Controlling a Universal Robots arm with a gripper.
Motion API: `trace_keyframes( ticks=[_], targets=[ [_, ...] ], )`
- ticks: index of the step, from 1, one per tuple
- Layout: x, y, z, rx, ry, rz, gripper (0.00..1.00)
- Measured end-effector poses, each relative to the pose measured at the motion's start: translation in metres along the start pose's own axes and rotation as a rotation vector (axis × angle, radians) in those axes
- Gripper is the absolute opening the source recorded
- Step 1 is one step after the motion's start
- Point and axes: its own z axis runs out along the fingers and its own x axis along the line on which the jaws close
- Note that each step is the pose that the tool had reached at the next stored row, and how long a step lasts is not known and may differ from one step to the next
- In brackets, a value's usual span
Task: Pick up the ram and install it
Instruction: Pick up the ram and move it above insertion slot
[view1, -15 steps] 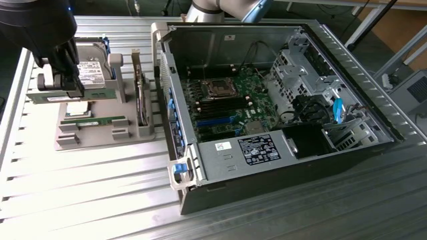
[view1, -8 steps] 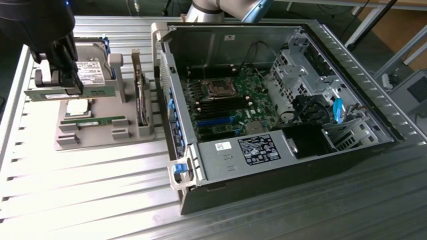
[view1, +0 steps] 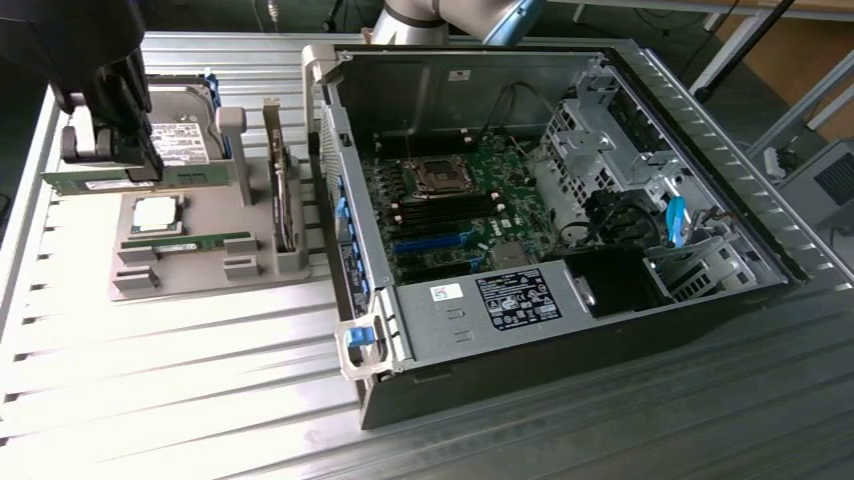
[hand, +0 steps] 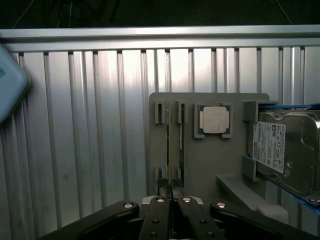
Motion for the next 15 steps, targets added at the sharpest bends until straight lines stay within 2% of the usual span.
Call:
trace_keyframes(
  ticks=[6,15],
  targets=[
    [0.000,-0.0001,-0.0089,0.0000,0.0000,0.000,0.11],
    [-0.001,-0.0002,-0.0168,0.0000,0.0000,0.000,0.11]
  ],
)
